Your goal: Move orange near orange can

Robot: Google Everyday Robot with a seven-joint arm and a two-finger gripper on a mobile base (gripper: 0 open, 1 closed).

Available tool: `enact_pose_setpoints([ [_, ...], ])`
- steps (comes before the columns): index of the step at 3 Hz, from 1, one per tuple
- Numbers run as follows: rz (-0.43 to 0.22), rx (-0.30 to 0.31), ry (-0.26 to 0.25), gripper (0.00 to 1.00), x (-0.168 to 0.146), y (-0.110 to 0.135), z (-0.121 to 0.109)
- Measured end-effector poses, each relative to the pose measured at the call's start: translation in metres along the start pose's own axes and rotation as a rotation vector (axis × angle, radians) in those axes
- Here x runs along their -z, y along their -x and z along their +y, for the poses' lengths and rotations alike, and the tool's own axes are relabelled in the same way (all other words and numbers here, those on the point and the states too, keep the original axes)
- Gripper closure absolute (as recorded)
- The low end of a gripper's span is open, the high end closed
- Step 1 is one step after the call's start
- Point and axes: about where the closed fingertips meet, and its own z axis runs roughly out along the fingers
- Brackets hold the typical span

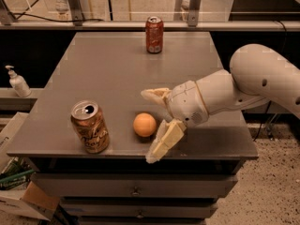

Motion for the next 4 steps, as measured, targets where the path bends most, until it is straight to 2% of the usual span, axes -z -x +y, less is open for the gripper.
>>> enact_pose_setpoints([
  [2, 0.000, -0.023, -0.067, 0.00, 0.036, -0.033, 0.007],
  [4, -0.021, -0.026, -0.035, 0.00, 0.024, -0.041, 0.020],
])
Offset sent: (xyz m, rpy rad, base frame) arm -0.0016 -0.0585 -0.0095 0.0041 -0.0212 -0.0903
